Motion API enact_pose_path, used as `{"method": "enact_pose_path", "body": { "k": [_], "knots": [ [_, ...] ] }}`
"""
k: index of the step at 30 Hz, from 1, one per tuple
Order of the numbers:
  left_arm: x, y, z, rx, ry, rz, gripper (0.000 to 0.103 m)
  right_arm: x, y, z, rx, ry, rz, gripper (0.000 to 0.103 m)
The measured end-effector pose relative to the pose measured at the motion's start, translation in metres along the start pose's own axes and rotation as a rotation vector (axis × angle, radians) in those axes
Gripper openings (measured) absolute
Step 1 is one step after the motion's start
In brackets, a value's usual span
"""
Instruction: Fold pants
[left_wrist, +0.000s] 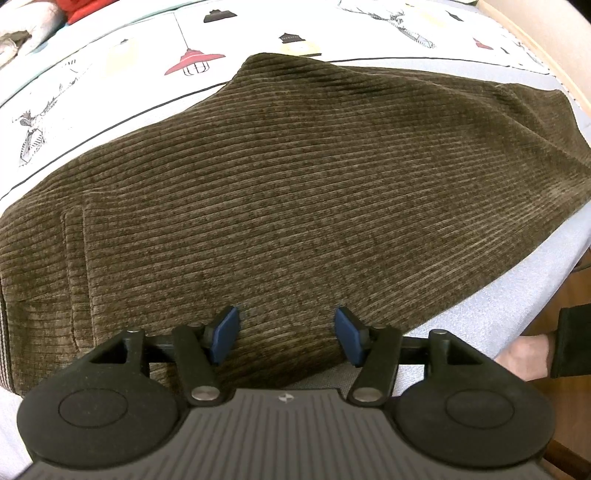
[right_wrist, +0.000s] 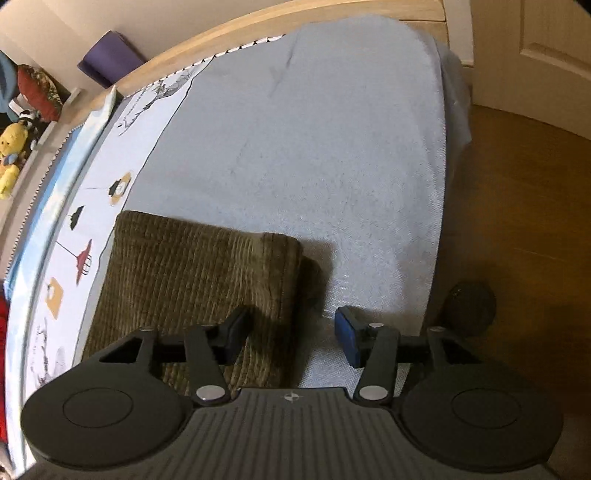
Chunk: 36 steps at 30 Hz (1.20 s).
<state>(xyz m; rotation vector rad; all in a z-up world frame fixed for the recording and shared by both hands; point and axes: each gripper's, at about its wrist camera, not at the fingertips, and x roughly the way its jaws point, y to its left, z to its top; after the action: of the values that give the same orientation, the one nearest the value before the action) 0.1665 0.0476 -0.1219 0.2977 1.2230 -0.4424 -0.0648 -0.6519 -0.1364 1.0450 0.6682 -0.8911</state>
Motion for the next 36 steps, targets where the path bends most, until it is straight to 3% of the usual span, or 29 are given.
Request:
{"method": "enact_pose_path", "body": {
  "k": [6, 8, 9, 14, 16, 19, 23, 28, 30, 31, 32, 35, 36],
  "knots": [
    [0.003, -0.004, 0.002, 0.012, 0.008, 0.018, 0.065, 0.007, 0.0, 0.003, 0.025, 0.0, 0.044, 0.061],
    [0.004, -0.004, 0.003, 0.013, 0.009, 0.021, 0.066, 0.01, 0.003, 0.003, 0.007, -0.002, 0.069, 0.039],
    [0.005, -0.004, 0.003, 0.013, 0.009, 0.02, 0.066, 0.012, 0.004, 0.004, 0.004, 0.012, 0.093, 0.014],
    [0.005, -0.003, 0.004, 0.013, 0.013, 0.017, 0.066, -0.007, 0.02, 0.001, -0.025, -0.073, 0.141, 0.011],
    [0.005, -0.002, 0.005, 0.011, 0.012, 0.018, 0.066, -0.028, 0.045, -0.004, -0.123, -0.141, 0.161, 0.01],
    [0.003, 0.002, 0.008, -0.004, 0.003, 0.03, 0.065, -0.075, 0.108, -0.034, -0.419, -0.288, 0.203, 0.01],
    [-0.008, 0.017, 0.011, -0.076, -0.039, 0.038, 0.065, -0.142, 0.192, -0.137, -0.912, -0.472, 0.346, 0.01],
    [-0.02, 0.04, 0.003, -0.161, -0.069, 0.045, 0.065, -0.175, 0.242, -0.305, -1.355, -0.479, 0.569, 0.011],
    [-0.022, 0.044, -0.001, -0.17, -0.069, 0.045, 0.065, -0.17, 0.248, -0.37, -1.495, -0.417, 0.637, 0.013],
    [-0.023, 0.046, -0.003, -0.172, -0.069, 0.045, 0.065, -0.161, 0.247, -0.403, -1.574, -0.346, 0.664, 0.017],
    [-0.025, 0.049, -0.006, -0.174, -0.071, 0.043, 0.065, -0.153, 0.246, -0.428, -1.64, -0.273, 0.673, 0.02],
    [-0.031, 0.058, -0.017, -0.182, -0.075, 0.03, 0.065, -0.123, 0.229, -0.491, -1.874, 0.078, 0.64, 0.025],
    [-0.032, 0.061, -0.02, -0.183, -0.078, 0.027, 0.065, -0.123, 0.223, -0.498, -1.907, 0.102, 0.639, 0.03]
  ]
}}
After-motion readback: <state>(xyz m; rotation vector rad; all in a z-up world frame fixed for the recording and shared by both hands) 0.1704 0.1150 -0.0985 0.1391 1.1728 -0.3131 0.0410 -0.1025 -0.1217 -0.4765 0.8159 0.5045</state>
